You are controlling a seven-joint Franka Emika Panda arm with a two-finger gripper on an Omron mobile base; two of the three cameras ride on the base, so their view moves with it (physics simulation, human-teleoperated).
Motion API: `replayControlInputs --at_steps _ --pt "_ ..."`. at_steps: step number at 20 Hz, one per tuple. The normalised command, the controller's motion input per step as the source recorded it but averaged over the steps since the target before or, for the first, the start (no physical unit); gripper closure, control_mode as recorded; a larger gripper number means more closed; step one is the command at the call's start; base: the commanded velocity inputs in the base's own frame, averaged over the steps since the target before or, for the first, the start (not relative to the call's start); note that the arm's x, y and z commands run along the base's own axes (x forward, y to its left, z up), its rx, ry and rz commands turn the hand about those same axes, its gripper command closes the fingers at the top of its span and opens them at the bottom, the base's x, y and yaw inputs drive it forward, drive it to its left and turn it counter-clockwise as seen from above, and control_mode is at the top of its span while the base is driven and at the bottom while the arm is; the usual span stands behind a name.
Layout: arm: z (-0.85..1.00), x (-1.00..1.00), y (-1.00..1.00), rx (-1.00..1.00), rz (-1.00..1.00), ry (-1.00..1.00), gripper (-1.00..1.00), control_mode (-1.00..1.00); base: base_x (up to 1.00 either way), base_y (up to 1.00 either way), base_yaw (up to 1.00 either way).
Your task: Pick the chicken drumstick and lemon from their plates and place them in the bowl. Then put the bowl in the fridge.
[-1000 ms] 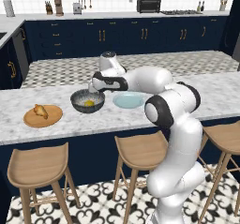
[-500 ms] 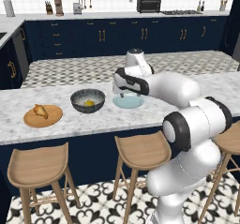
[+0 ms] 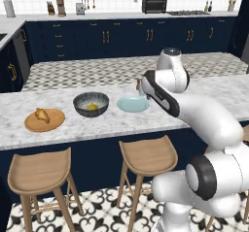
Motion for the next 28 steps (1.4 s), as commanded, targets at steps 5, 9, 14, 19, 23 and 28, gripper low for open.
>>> replayControlInputs --at_steps 5,9,14,19,23,28 --pt "0.44 -0.61 -0.14 0.0 0.0 -0.1 -1.0 -1.0 0.0 0.0 0.0" --pt "0.31 -0.99 -0.24 0.0 0.0 -0.01 -1.0 -1.0 0.0 0.0 0.0" --pt "0.13 -0.6 -0.02 0.0 0.0 -0.09 -1.0 1.0 -0.35 0.18 0.0" --pt "0.0 0.0 0.0 0.0 0.0 0.0 -1.0 1.0 -0.62 1.0 0.03" --pt "0.0 0.0 0.0 0.0 0.0 0.0 -1.0 1.0 -0.06 1.0 0.0" --pt "0.0 0.0 0.0 0.0 0.0 0.0 -1.0 1.0 0.61 1.0 0.0"
